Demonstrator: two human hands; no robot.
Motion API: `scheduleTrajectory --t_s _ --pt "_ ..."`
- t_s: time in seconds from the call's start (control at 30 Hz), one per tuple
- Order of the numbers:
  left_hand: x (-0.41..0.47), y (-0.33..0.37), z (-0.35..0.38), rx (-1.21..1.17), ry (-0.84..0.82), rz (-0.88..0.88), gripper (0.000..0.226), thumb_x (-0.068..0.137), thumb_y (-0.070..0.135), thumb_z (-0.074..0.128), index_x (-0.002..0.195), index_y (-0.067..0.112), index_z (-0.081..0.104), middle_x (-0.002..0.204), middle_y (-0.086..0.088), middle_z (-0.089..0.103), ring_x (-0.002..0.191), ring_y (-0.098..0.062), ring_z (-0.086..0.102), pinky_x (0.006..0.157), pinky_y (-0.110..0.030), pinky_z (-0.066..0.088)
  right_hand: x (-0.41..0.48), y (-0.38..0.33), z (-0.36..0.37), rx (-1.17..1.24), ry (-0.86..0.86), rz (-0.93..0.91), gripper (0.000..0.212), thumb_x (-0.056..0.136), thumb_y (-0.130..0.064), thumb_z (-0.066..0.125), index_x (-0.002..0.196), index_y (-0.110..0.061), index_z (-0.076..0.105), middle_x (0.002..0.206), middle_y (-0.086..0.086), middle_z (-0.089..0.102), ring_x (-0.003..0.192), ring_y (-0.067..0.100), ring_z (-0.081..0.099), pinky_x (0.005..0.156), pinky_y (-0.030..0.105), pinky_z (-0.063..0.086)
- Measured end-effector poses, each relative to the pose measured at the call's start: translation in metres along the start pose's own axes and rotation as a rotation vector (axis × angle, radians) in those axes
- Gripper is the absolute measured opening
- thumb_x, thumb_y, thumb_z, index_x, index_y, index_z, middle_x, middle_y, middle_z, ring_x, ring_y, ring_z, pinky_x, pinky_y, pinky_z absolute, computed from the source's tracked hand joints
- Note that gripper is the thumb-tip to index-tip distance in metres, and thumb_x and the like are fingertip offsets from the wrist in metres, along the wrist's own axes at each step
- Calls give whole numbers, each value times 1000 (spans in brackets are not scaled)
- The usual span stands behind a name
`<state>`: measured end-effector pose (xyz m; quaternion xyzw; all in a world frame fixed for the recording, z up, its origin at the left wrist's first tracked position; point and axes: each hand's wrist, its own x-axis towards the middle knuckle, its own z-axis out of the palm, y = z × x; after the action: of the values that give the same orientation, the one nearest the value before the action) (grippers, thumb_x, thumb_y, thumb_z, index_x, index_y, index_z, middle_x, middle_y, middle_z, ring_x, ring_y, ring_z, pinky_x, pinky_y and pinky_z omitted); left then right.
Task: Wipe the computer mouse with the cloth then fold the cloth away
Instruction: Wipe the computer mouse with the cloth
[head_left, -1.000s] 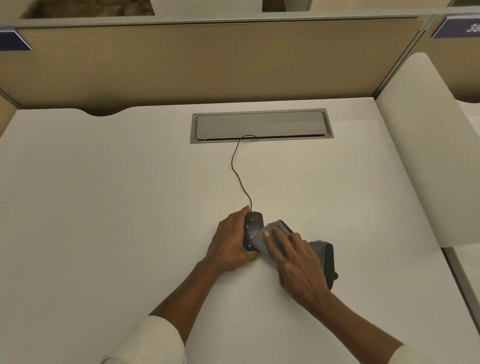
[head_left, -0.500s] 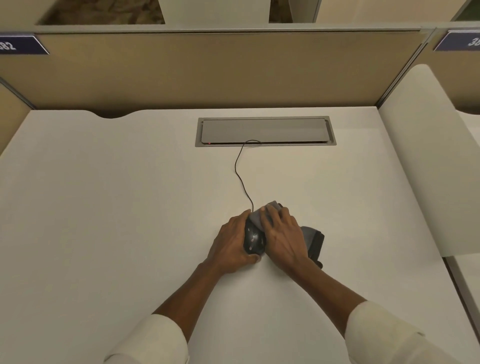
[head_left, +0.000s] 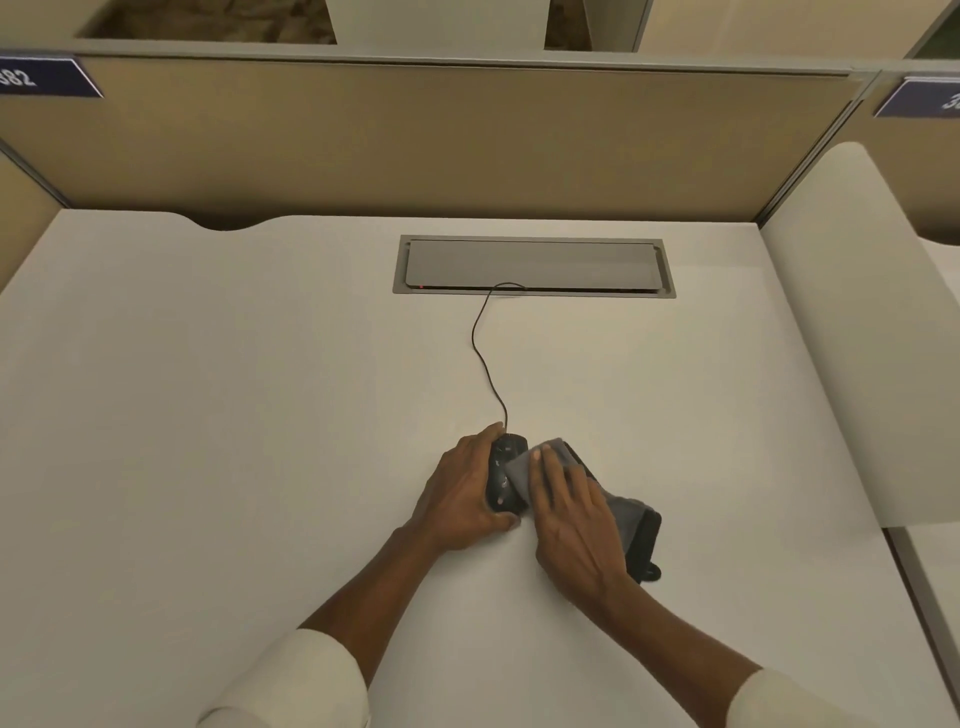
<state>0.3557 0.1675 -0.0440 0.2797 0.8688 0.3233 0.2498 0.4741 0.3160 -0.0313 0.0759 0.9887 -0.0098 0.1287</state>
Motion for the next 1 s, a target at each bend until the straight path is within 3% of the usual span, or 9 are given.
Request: scheduleTrajectory --t_s 0.17,0.33,0.5,0.6,0.73,0.8,0.9,0.93,1.0 --pt "1 3 -1 0 11 8 111 62 44 96 154 31 35 148 8 52 134 -18 52 107 -31 46 46 4 -19 2 36 55 58 86 -17 59 140 2 53 135 23 57 116 40 57 93 44 54" --pt "1 1 0 -39 5 -22 114 64 45 97 159 35 33 149 13 50 137 -16 52 109 -29 44 65 -6 -31 -34 4 98 41 92 -13 43 128 4 53 117 23 54 107 38 51 96 46 49" --pt "0 4 -2 -32 -10 -33 118 62 52 92 160 28 32 154 7 49 139 -19 50 111 -31 44 42 -14 -22 -21 100 76 64 84 -4 7 125 6 54 112 22 54 97 34 50 79 41 51" --pt "0 3 -2 -15 -34 -54 123 61 58 87 164 33 23 160 6 44 144 -20 46 117 -41 45 10 -22 -11 21 102 106 58 83 8 19 124 12 60 104 22 55 86 33 52 67 40 53" --pt "0 0 0 5 -41 -57 127 61 60 88 164 36 18 162 7 41 145 -20 45 118 -44 45 -12 -23 1 44 113 164 50 71 9 63 120 15 64 97 24 60 79 33 58 61 40 57" --pt "1 -1 -1 0 -37 -47 123 61 55 91 162 35 22 159 7 43 143 -20 46 117 -43 46 -6 -23 -6 25 121 154 41 74 10 48 110 11 66 90 22 57 77 32 55 58 40 55" --pt "3 0 -2 -7 -21 -22 113 61 47 93 155 33 31 150 6 51 138 -21 51 112 -44 48 16 -21 -22 43 143 143 48 79 2 20 99 5 63 86 18 54 77 32 51 60 42 52" --pt "3 0 -2 -8 -17 -13 113 62 45 95 155 30 33 149 5 52 137 -22 51 112 -43 48 26 -20 -27 29 138 144 43 81 1 23 97 3 63 86 17 54 77 32 51 61 42 51" --pt "4 -1 -1 -9 -19 -10 114 64 42 97 158 24 34 152 2 51 139 -22 51 114 -36 45 43 -16 -37 1 93 141 17 82 0 51 95 0 62 87 17 54 78 32 51 65 41 49"
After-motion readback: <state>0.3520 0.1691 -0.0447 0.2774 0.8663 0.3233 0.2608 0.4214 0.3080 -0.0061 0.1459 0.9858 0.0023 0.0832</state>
